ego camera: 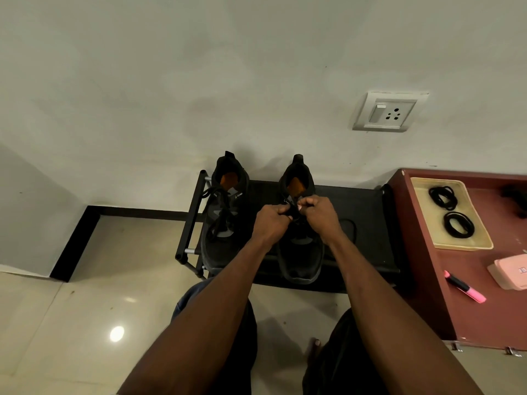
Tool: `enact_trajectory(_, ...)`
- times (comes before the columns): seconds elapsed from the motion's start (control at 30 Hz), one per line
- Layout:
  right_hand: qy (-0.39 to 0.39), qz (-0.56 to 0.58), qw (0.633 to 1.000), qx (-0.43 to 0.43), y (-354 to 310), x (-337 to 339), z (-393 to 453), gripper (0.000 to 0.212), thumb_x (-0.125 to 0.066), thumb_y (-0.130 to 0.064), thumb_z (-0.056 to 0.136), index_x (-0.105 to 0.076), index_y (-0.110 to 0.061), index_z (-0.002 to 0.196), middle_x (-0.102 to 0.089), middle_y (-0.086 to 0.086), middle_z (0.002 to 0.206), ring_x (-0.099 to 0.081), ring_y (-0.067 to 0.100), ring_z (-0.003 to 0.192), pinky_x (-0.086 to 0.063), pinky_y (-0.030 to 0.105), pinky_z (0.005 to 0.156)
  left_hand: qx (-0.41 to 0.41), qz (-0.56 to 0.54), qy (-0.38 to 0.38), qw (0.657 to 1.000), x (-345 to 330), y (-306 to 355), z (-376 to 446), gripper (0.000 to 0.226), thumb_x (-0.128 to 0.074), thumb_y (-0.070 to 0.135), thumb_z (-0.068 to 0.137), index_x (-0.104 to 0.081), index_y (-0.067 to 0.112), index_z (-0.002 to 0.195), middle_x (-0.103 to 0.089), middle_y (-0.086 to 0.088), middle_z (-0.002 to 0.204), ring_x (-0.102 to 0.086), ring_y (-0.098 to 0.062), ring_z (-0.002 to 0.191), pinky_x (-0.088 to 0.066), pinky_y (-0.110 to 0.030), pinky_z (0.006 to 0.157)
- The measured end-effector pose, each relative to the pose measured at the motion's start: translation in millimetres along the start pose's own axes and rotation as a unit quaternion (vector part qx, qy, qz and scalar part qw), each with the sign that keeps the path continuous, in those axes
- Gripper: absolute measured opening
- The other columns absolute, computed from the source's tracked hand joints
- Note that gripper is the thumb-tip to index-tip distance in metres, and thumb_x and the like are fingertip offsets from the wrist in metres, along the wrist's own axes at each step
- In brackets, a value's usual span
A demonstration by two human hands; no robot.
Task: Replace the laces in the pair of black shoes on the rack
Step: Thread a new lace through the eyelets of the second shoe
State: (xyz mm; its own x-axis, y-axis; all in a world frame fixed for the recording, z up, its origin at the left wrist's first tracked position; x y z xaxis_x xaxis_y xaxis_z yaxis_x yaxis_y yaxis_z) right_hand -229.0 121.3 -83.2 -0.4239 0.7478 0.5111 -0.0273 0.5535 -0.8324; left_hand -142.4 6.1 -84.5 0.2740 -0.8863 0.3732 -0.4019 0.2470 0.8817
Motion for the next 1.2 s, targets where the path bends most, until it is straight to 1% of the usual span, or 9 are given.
enact_trajectory(0.13, -0.050, 0.067, 0.995, -0.055, 2.7, 3.6, 0.6, 0.009, -0.066, -0.003, 0.090, -0.074, -0.005, 0.086, -0.070, 0.011, 0.084, -0.061, 0.018, 0.078, -0.049, 0.034, 0.074, -0.010, 0.013, -0.009, 1.000, -0.3, -0.3, -1.3, 0.027, -0.058, 0.003, 0.092, -0.075, 0.016, 0.108, -0.074, -0.002, 0.101, -0.069, -0.017, 0.092, -0.059, -0.034, 0.084)
enact_trajectory(0.23, -0.050, 0.075, 0.994, -0.060, 4.5, 6.2, -1.5, 0.011, -0.065, -0.002, 0.092, -0.075, -0.007, 0.089, -0.070, 0.013, 0.085, -0.059, 0.020, 0.077, -0.048, 0.034, 0.073, -0.005, 0.003, -0.008, 1.000, 1.3, 3.2, -2.2, 0.034, -0.060, 0.004, 0.094, -0.068, 0.016, 0.124, -0.070, -0.001, 0.119, -0.061, 0.001, 0.087, -0.051, -0.013, 0.074)
enact_trajectory(0.43, 0.026, 0.074, 0.995, -0.055, -2.2, 3.7, -9.0, 0.008, -0.065, -0.001, 0.091, -0.073, -0.002, 0.088, -0.070, 0.012, 0.085, -0.062, 0.016, 0.074, -0.047, 0.022, 0.060, 0.041, -0.066, 0.021, 0.997, 5.2, 5.2, -2.5, 0.038, -0.067, 0.004, 0.091, -0.065, 0.008, 0.129, -0.064, -0.008, 0.132, -0.059, -0.018, 0.122, -0.044, -0.011, 0.082)
enact_trajectory(0.6, -0.010, 0.151, 0.980, -0.128, -10.2, 8.0, -11.2, 0.017, -0.057, 0.002, 0.094, -0.074, 0.001, 0.092, -0.069, 0.016, 0.089, -0.061, 0.018, 0.078, -0.048, 0.024, 0.061, 0.046, -0.110, 0.021, 0.993, 7.8, 4.6, -3.4, 0.031, -0.071, 0.007, 0.089, -0.069, 0.008, 0.120, -0.069, -0.001, 0.116, -0.062, 0.000, 0.093, -0.049, -0.008, 0.068)
enact_trajectory(0.7, -0.037, 0.180, 0.968, -0.169, -10.6, 12.3, -10.3, 0.023, -0.053, 0.004, 0.092, -0.075, -0.001, 0.098, -0.070, 0.017, 0.103, -0.062, 0.021, 0.087, -0.050, 0.026, 0.065, 0.026, -0.113, 0.038, 0.993, 5.2, 4.1, -4.1, 0.021, -0.075, 0.014, 0.087, -0.075, 0.010, 0.107, -0.074, 0.002, 0.099, -0.070, -0.006, 0.088, -0.056, -0.017, 0.080)
enact_trajectory(0.77, -0.040, 0.172, 0.969, -0.175, -8.6, 11.8, -8.9, 0.026, -0.051, 0.004, 0.091, -0.075, -0.001, 0.101, -0.070, 0.018, 0.108, -0.062, 0.022, 0.090, -0.050, 0.028, 0.066, 0.015, -0.098, 0.066, 0.993, 2.3, 4.6, -4.6, 0.011, -0.075, 0.017, 0.088, -0.078, 0.012, 0.097, -0.076, 0.002, 0.091, -0.072, -0.007, 0.084, -0.055, -0.017, 0.074)
enact_trajectory(0.93, 0.029, -0.018, 0.999, -0.002, -3.1, 24.1, 3.1, 0.037, -0.046, 0.009, 0.087, -0.075, -0.013, 0.084, -0.067, 0.010, 0.104, -0.062, 0.019, 0.089, -0.053, 0.027, 0.076, 0.001, -0.086, 0.095, 0.992, -5.6, 8.6, -5.4, 0.010, -0.069, 0.017, 0.093, -0.077, 0.012, 0.090, -0.075, 0.002, 0.087, -0.071, -0.010, 0.082, -0.057, -0.022, 0.072)
enact_trajectory(1.1, -0.048, -0.080, 0.995, 0.046, 2.8, 21.2, 2.4, 0.039, -0.046, 0.006, 0.096, -0.071, -0.020, 0.112, -0.038, 0.002, 0.133, -0.043, 0.013, 0.117, -0.038, 0.016, 0.093, 0.083, -0.208, 0.110, 0.968, -1.2, 3.9, 0.6, 0.014, -0.061, 0.007, 0.096, -0.068, 0.009, 0.085, -0.072, -0.013, 0.090, -0.072, -0.029, 0.089, -0.062, -0.040, 0.080)
enact_trajectory(1.2, -0.038, -0.056, 0.996, 0.066, 1.2, 28.8, 1.2, 0.046, -0.042, 0.015, 0.087, -0.072, -0.012, 0.109, -0.058, 0.008, 0.123, -0.055, 0.017, 0.110, -0.042, 0.007, 0.085, 0.106, -0.351, 0.089, 0.926, 5.0, 17.9, -3.7, 0.007, -0.053, -0.002, 0.098, -0.058, 0.002, 0.097, -0.072, -0.020, 0.099, -0.073, -0.029, 0.090, -0.062, -0.035, 0.080)
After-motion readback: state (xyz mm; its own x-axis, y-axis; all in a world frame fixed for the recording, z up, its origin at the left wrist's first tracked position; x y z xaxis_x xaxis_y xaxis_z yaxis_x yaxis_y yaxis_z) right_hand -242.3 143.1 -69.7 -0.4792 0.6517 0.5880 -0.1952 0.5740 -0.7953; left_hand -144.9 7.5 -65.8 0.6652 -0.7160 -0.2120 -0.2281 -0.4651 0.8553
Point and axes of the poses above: each hand's wrist, its own z-axis towards the middle knuckle, its own x-axis out of the back of the hand, y = z × x, the point moved 3 cm from there along z, towards the middle knuckle
